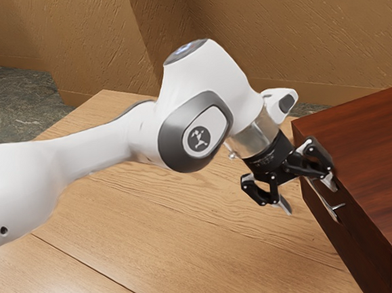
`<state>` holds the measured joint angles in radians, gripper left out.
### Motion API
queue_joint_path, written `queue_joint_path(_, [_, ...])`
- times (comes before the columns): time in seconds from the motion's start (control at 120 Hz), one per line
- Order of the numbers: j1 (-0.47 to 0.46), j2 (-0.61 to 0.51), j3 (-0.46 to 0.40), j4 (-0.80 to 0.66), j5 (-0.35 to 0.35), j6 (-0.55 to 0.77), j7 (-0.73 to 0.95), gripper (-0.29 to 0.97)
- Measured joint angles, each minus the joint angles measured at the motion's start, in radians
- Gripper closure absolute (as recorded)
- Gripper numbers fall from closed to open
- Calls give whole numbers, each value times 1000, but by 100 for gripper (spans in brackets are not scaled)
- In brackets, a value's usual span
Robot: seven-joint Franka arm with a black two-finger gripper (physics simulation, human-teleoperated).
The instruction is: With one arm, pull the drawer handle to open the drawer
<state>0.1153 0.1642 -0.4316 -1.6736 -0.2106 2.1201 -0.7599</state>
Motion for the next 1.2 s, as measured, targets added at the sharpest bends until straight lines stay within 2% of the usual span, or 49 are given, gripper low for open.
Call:
queue_joint_path(0.217, [10,-59,2,-86,92,3,-9,23])
queue_joint_path(0.367, [9,-174,21,-169,102,-4,-1,23])
queue_joint_path(0.667, [-59,-213,97,-234,144,-13,5,22])
queue_joint_path(1.058, [-67,-374,198,-393,172,-23,17,21])
queue_joint_path(1.117, [-82,-403,225,-424,182,-25,18,21])
queue_joint_path(1.2, [-178,-450,338,-466,206,-27,19,21])
